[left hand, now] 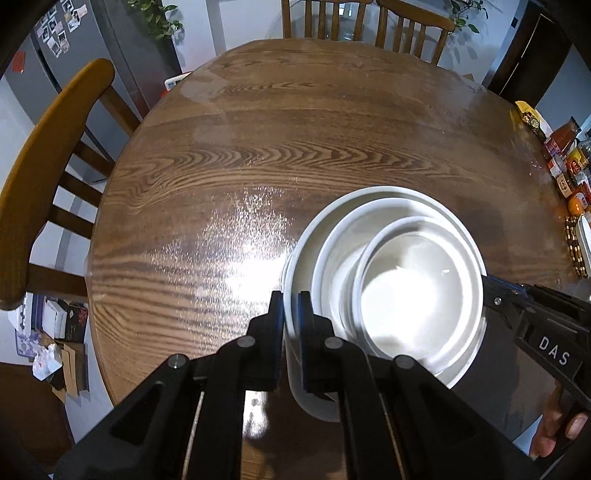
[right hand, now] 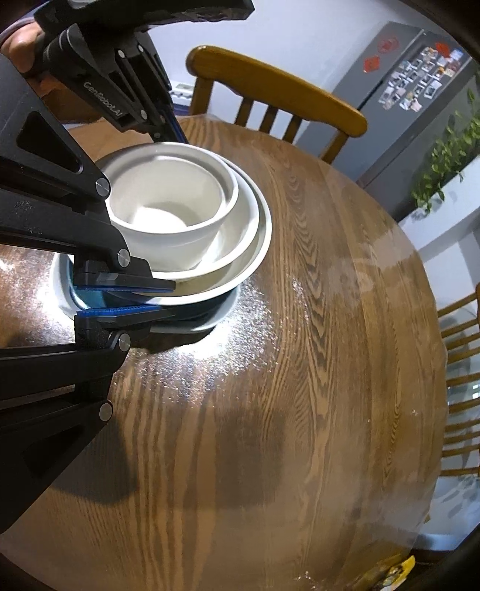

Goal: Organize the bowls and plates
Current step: 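Lower the bowl stack with both grippers onto the teal dish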

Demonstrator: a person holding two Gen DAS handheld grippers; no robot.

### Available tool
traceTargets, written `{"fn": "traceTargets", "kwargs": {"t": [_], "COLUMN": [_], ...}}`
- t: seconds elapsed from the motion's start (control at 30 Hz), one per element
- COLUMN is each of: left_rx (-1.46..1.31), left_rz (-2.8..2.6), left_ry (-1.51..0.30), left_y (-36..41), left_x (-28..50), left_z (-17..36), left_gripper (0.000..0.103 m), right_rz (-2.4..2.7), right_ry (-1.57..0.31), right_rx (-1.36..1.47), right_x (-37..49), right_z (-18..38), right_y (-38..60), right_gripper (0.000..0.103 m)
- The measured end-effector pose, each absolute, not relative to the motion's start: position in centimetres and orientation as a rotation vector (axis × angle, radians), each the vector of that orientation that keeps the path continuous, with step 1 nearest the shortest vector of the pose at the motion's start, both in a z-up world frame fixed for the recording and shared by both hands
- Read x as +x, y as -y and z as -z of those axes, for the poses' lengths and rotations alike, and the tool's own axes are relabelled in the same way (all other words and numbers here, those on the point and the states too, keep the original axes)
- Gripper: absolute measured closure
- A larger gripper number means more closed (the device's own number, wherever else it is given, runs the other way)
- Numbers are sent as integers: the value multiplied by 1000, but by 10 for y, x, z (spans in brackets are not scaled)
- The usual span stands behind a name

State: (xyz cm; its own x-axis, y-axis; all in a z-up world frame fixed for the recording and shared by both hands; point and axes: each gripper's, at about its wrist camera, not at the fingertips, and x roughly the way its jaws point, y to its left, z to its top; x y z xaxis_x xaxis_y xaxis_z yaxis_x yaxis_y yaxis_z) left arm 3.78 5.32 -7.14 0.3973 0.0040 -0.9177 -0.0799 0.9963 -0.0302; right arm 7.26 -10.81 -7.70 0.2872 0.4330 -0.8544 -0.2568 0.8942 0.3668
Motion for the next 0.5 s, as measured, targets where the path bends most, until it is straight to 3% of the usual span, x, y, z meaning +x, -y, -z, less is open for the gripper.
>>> {"fn": "traceTargets", "kwargs": {"t": [0.17,0.23,0.3,0.37,0.4,0.5], "left_rx": [-70,-65,-66,-67,-76,-116], "left_rz": [-55,-65,-80,-110,-114,-121], "left_ry": [-1146,-1142,-1130,-1122,-1120,-1102], "left_y": [-55,-56,-59,-65,-69,-78], "left_x": [43,45,46,46,45,43], "left_z": [71,70,69,69,69,66], "left_gripper": [100,93,81,53,45,39], "right_rz": [-444,-425,-418,-400,-390,-385], "right_ry": [-1195,-1192,-1203,-1200,-1192,-1140], "right_rx": [222,240,268,262,252,241], "right_x": [78,81,83,82,81,77], "right_z": [78,78,79,76,74,62], "right_y": [112,116,119,121,122,127], "right_gripper": [92,92,92,92,92,91]}}
